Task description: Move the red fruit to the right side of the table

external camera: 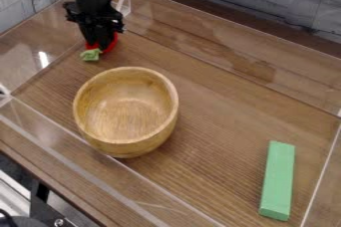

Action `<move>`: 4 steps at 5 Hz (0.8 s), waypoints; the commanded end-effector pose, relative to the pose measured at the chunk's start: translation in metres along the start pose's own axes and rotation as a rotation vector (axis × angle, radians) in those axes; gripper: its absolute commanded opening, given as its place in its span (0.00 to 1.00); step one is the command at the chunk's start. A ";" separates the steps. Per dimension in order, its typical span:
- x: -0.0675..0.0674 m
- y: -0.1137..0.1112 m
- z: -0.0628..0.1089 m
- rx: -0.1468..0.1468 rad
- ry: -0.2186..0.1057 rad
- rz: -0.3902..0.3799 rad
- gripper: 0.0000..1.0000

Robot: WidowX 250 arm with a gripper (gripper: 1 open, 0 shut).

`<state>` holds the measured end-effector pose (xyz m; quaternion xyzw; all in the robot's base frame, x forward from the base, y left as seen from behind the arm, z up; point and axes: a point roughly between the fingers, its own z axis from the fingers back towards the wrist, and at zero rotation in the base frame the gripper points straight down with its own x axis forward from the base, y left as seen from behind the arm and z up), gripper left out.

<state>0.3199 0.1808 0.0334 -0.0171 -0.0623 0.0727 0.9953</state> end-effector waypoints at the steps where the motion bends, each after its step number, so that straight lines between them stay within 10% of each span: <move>1: 0.013 -0.042 0.023 0.013 -0.045 -0.042 0.00; 4: 0.024 -0.163 0.050 0.014 -0.089 -0.128 0.00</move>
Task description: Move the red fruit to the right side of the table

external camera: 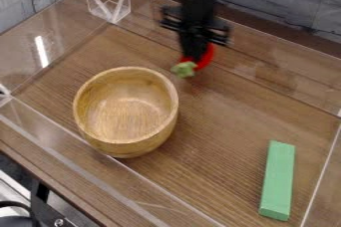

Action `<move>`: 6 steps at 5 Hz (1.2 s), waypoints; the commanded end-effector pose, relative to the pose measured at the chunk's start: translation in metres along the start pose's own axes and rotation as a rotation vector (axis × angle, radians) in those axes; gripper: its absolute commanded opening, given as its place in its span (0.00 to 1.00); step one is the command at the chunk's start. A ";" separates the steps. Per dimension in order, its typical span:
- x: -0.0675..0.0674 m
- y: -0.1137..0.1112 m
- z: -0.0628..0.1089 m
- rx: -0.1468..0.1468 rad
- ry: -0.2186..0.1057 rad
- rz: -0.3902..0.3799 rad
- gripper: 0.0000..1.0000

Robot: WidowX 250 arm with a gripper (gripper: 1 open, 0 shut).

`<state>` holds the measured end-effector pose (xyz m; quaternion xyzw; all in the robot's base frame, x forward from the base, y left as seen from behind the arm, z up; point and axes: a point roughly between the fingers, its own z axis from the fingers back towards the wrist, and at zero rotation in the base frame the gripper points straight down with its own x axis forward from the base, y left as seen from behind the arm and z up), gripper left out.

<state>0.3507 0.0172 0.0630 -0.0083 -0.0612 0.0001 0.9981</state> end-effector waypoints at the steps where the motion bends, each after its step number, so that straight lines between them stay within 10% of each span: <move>1: 0.016 -0.037 0.024 0.011 -0.091 -0.019 0.00; 4: 0.015 -0.101 -0.011 0.033 -0.039 -0.031 0.00; 5: 0.013 -0.102 -0.015 0.047 -0.011 -0.031 1.00; 6: 0.010 -0.103 -0.018 0.064 0.019 -0.027 1.00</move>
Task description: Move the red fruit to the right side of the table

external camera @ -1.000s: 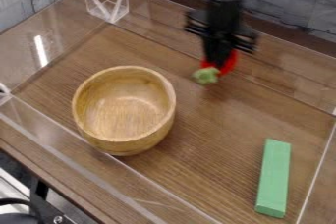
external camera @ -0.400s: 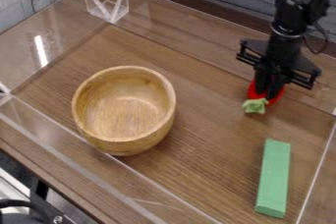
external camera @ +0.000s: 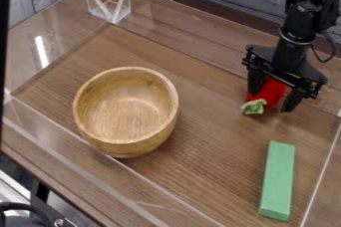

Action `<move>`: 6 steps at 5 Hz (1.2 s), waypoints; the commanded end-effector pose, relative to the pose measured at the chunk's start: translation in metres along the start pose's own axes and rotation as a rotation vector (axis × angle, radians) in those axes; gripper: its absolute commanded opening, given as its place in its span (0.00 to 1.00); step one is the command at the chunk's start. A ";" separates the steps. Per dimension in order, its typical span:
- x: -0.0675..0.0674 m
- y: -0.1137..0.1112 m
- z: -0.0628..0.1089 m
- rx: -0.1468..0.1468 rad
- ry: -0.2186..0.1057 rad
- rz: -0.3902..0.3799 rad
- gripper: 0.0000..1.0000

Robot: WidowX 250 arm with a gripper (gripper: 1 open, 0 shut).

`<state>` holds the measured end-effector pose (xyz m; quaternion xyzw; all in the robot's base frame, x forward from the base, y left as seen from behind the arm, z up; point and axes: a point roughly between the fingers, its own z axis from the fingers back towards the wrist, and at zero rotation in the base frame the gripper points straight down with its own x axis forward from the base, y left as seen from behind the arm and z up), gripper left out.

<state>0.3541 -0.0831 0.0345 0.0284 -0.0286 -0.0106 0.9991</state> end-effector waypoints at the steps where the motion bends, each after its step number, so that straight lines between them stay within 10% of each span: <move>1: 0.008 -0.002 0.008 0.008 -0.023 0.000 0.00; 2: 0.003 -0.005 0.005 0.019 0.002 0.010 0.00; 3: -0.001 -0.008 0.002 0.027 0.023 0.019 1.00; 4: -0.004 -0.010 -0.002 0.034 0.047 0.021 1.00; 5: -0.005 -0.007 -0.005 0.045 0.061 0.026 0.00; 6: -0.010 -0.007 -0.006 0.047 0.079 0.027 0.00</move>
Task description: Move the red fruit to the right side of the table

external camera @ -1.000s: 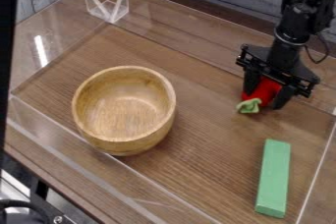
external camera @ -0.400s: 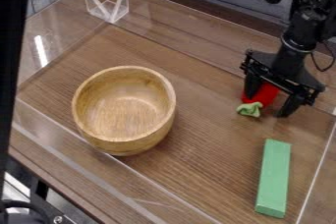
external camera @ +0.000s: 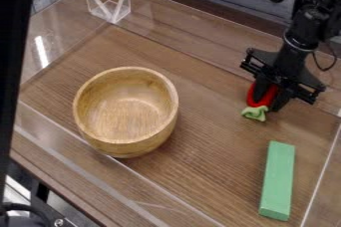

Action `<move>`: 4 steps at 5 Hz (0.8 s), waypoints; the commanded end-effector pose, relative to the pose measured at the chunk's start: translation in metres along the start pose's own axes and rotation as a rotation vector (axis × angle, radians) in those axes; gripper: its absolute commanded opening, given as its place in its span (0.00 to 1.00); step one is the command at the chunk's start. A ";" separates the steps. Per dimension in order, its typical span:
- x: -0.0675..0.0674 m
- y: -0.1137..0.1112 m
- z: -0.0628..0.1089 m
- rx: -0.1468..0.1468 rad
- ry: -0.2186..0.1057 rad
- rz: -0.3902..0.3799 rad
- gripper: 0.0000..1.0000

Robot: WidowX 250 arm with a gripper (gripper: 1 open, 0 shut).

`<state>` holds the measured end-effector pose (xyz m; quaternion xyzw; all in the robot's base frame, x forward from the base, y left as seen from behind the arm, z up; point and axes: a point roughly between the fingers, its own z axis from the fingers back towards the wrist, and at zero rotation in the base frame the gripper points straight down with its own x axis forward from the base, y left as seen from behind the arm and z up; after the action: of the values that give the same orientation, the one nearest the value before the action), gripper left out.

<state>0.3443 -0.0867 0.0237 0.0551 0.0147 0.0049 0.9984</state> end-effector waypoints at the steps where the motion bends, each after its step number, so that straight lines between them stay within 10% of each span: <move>1: -0.002 -0.004 0.001 -0.003 0.009 0.001 1.00; 4: -0.008 0.013 0.035 -0.071 -0.017 0.050 1.00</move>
<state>0.3307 -0.0781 0.0384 0.0289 0.0363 0.0273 0.9986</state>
